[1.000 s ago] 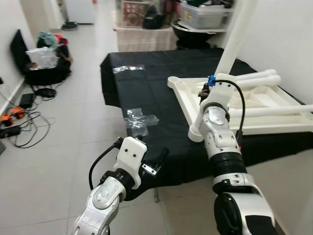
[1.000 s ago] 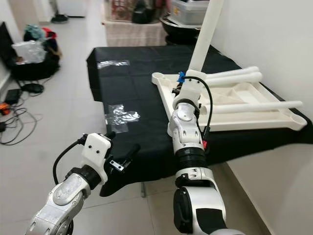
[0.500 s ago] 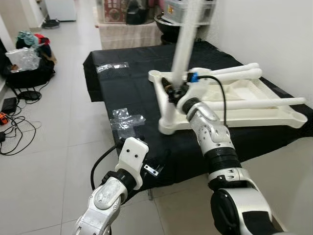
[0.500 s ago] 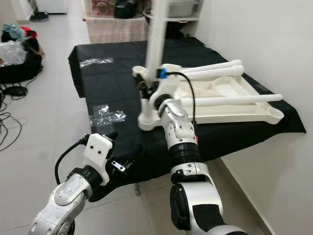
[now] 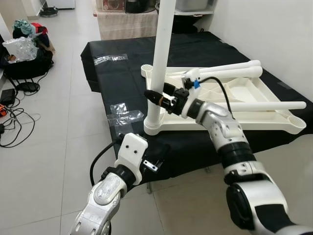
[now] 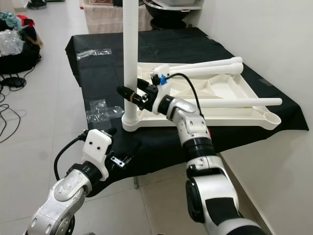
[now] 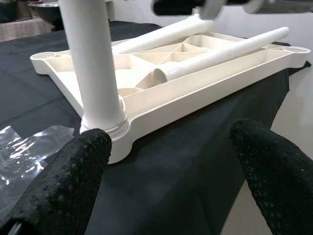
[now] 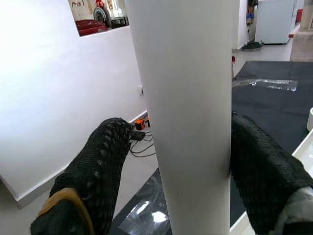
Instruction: Building children table
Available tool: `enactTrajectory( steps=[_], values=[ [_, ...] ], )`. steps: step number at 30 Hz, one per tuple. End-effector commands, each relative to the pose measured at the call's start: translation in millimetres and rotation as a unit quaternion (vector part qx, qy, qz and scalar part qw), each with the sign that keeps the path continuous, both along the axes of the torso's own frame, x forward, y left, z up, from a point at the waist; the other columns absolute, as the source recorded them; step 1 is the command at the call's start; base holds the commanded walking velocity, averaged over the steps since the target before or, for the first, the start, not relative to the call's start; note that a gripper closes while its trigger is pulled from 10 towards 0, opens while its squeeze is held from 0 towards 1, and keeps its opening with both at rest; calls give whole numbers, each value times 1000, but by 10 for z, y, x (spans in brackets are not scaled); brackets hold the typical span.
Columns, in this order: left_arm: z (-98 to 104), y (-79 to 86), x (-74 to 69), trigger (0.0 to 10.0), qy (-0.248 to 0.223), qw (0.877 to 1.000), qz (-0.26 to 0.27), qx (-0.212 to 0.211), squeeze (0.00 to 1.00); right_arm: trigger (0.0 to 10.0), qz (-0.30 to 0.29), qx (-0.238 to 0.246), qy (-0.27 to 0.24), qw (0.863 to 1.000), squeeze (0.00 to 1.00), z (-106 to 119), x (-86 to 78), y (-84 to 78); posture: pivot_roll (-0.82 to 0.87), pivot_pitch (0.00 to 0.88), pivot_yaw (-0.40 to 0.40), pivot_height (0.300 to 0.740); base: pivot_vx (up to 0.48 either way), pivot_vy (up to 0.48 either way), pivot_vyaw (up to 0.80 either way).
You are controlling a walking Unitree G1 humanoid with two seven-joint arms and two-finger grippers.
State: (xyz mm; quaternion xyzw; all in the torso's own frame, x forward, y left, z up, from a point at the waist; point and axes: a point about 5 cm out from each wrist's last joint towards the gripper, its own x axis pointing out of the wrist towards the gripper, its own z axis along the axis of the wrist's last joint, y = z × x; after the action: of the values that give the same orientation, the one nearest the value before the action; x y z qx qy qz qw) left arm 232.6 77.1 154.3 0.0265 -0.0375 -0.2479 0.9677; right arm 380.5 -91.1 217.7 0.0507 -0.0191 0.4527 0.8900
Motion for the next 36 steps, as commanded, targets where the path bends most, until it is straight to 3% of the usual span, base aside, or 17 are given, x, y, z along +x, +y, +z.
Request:
enactTrajectory(
  steps=[1,8,16,17,23,24,27,28,29,33,36],
  values=[
    [-27,-3,7,10000,2,1000,-1,7,0,10000,21,-3,-9,1000,0,28,-12,109,29,11,-79,740,0,0,0],
    [-28,-1,-14,10000,3,1000,2,5,0,10000,-16,0,-4,1000,0,22,47,370,36,16,-97,740,0,0,0],
    [-38,-9,-26,10000,6,1000,4,4,0,10000,-66,-5,-3,998,8,75,132,425,31,18,-98,740,0,0,0],
    [-38,-11,-25,10000,6,1000,4,4,0,10000,-69,-5,-4,998,1000,82,140,427,31,18,-99,740,0,0,0],
    [-38,-11,-26,10000,6,1000,5,3,0,10000,-61,-15,-12,998,1000,78,136,460,31,23,-100,740,0,0,0],
    [-38,-11,-27,10000,6,1000,6,4,0,10000,-54,-21,-17,998,0,78,130,479,31,23,-100,740,0,0,0],
    [-35,-9,-24,10000,6,1000,7,3,0,10000,-63,-22,-10,998,0,82,150,479,31,27,-99,740,0,0,0],
    [-35,-9,-22,10000,6,1000,7,3,0,3137,-74,-27,-11,997,0,82,166,458,30,26,-102,740,0,0,0],
    [-36,-8,-23,10000,6,1000,7,3,0,0,-82,-29,-18,996,0,86,175,442,29,23,-100,740,0,0,0],
    [-36,-10,-22,10000,6,1000,7,3,0,0,-84,-27,-25,996,0,96,179,433,30,23,-101,740,0,0,0],
    [-33,-8,-16,10000,6,1000,8,3,0,0,-123,-13,-22,992,0,85,208,355,28,30,-103,740,0,0,0]
  ],
)
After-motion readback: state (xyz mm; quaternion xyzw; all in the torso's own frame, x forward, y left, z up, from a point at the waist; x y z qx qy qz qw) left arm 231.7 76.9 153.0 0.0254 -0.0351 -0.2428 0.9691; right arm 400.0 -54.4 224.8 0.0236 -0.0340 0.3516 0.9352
